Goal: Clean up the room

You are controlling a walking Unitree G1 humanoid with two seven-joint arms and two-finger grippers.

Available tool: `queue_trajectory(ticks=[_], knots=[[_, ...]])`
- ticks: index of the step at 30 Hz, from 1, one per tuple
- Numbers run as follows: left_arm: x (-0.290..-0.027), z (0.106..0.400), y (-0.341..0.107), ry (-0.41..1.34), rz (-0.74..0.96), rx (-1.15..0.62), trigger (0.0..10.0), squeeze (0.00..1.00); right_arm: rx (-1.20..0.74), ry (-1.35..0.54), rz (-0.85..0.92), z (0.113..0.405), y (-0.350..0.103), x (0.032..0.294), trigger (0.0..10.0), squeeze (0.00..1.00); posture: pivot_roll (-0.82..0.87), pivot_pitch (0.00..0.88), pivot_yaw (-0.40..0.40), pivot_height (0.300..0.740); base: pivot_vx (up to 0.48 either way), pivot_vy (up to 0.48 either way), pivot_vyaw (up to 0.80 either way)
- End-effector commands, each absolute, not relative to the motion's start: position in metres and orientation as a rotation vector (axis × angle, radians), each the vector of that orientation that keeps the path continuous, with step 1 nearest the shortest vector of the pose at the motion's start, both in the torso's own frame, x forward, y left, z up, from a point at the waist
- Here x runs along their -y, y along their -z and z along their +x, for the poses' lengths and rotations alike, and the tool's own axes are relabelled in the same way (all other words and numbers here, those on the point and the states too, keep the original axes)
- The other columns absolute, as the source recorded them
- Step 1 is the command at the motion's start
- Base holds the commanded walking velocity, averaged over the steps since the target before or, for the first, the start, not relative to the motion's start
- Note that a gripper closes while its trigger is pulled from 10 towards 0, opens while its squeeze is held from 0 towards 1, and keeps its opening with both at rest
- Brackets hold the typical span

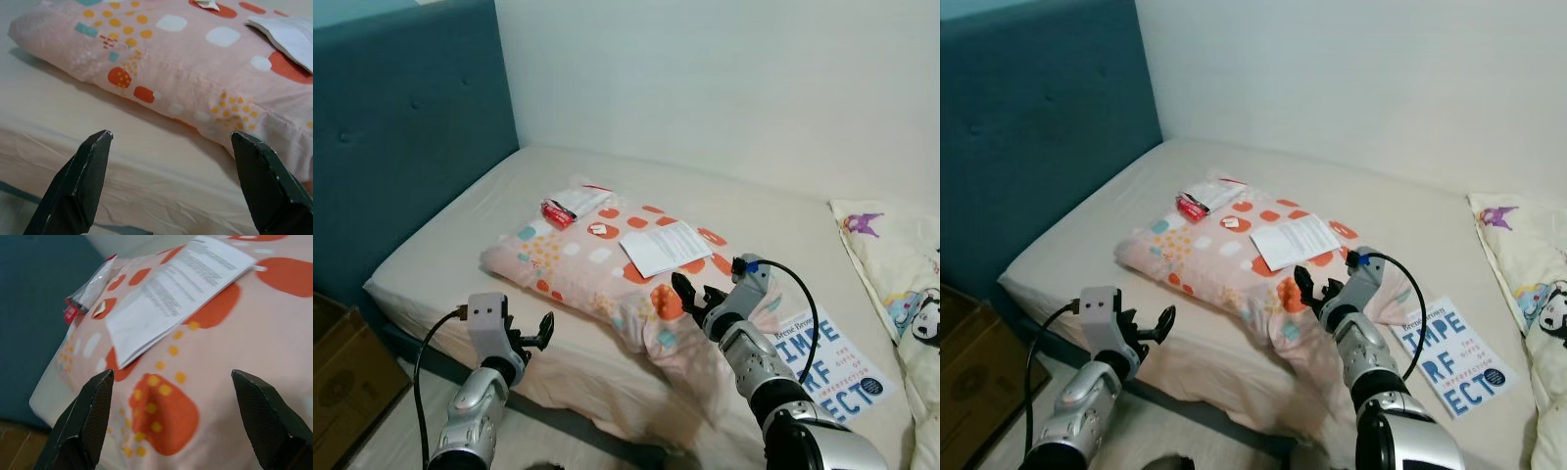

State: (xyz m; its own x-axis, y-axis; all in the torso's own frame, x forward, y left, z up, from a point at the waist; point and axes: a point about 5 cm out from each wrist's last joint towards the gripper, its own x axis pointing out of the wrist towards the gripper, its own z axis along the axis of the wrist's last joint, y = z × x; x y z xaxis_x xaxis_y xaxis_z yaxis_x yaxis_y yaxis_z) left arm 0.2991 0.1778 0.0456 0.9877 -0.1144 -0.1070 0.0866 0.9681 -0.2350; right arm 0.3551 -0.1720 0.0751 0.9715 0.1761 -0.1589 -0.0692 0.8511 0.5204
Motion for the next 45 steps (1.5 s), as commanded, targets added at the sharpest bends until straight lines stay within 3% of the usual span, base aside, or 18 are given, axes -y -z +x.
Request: queue_trajectory(ticks=[1, 4, 9, 14, 16, 24, 34, 45], knots=[[-0.178, 0.296, -0.045, 0.105, -0.232, -0.118, 10.0, 0.00, -0.146, -0.106, 0.584, 0.362, -0.087, 0.181, 10.0, 0.00, 0.00, 0.082, -0.035, 0.626, 0.000, 0.000, 0.00], [-0.178, 0.295, -0.046, 0.106, -0.231, -0.116, 10.0, 0.00, -0.138, -0.102, 0.593, 0.363, -0.089, 0.183, 10.0, 0.00, 0.00, 0.082, -0.035, 0.626, 0.000, 0.000, 0.00], [-0.188, 0.284, -0.055, 0.103, -0.209, -0.079, 10.0, 0.00, -0.052, -0.061, 0.704, 0.373, -0.110, 0.196, 10.0, 0.00, 0.05, 0.174, -0.023, 0.626, 0.000, 0.000, 0.00], [-0.190, 0.281, -0.056, 0.101, -0.204, -0.075, 10.0, 0.00, -0.043, -0.059, 0.717, 0.374, -0.113, 0.196, 10.0, 0.00, 0.05, 0.174, -0.023, 0.626, 0.000, 0.000, 0.00], [-0.198, 0.269, -0.061, 0.100, -0.167, -0.077, 10.0, 0.00, -0.022, -0.046, 0.764, 0.379, -0.121, 0.198, 10.0, 0.00, 0.11, 0.271, -0.002, 0.626, 0.000, 0.000, 0.00], [-0.207, 0.231, -0.064, 0.110, -0.119, -0.112, 10.0, 0.00, 0.055, -0.072, 0.823, 0.389, -0.144, 0.199, 10.0, 0.00, 0.14, 0.338, 0.020, 0.626, 0.000, 0.000, 0.00], [-0.183, 0.187, -0.053, 0.164, -0.136, -0.231, 10.0, 0.00, 0.142, -0.144, 0.901, 0.403, -0.183, 0.195, 10.0, 0.00, 0.15, 0.439, 0.037, 0.626, 0.000, 0.000, 0.00], [-0.158, 0.163, -0.057, 0.215, -0.163, -0.299, 10.0, 0.00, 0.161, -0.216, 0.946, 0.411, -0.204, 0.179, 10.0, 0.00, 0.16, 0.464, 0.033, 0.626, 0.000, 0.000, 0.00]])
